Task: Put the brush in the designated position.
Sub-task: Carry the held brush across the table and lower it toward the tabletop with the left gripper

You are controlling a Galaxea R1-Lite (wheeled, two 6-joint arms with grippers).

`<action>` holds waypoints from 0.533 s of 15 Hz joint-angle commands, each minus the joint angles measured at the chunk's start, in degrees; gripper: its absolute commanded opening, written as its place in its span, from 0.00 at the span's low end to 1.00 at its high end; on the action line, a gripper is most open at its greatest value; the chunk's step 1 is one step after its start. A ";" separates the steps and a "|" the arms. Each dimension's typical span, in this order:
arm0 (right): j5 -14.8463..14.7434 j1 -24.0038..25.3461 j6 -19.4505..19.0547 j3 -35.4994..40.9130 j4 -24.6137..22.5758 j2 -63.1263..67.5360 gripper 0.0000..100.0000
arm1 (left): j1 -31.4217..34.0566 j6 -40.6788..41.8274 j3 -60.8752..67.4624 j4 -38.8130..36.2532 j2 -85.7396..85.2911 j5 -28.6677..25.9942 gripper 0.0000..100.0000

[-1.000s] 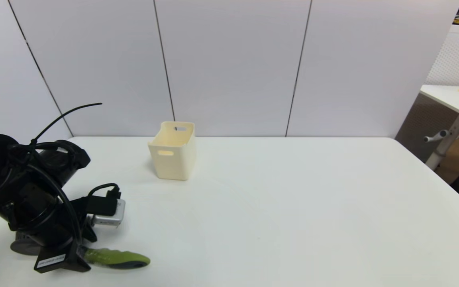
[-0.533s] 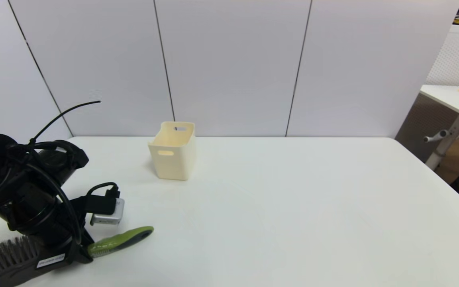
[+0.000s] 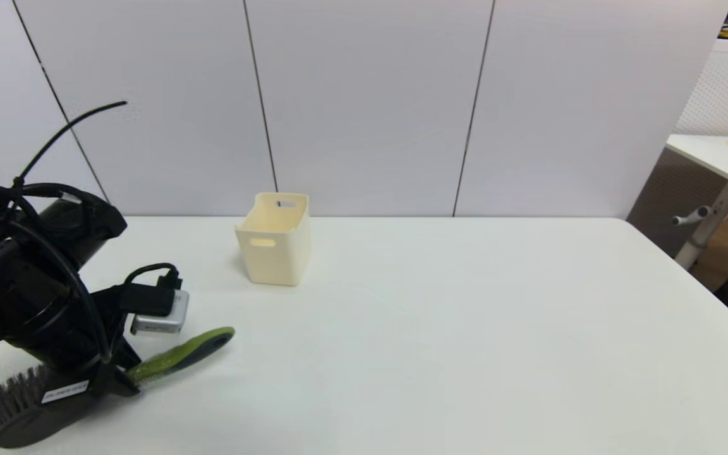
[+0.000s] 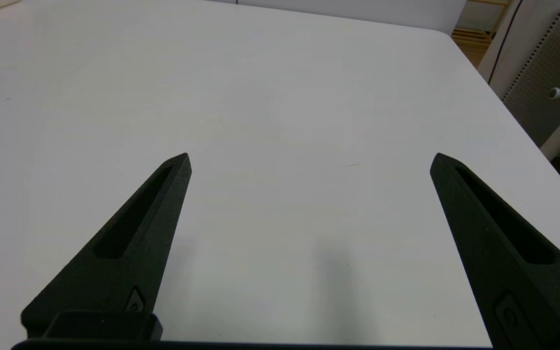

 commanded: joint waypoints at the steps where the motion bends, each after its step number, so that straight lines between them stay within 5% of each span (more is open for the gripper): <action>1: 0.06 0.02 -0.05 0.09 -0.01 0.07 1.00 | -0.49 0.38 -1.61 0.43 -1.93 -0.12 0.00; 8: 0.06 0.02 -0.05 0.09 -0.01 0.07 1.00 | -5.32 0.12 -6.71 0.96 -2.20 0.14 0.00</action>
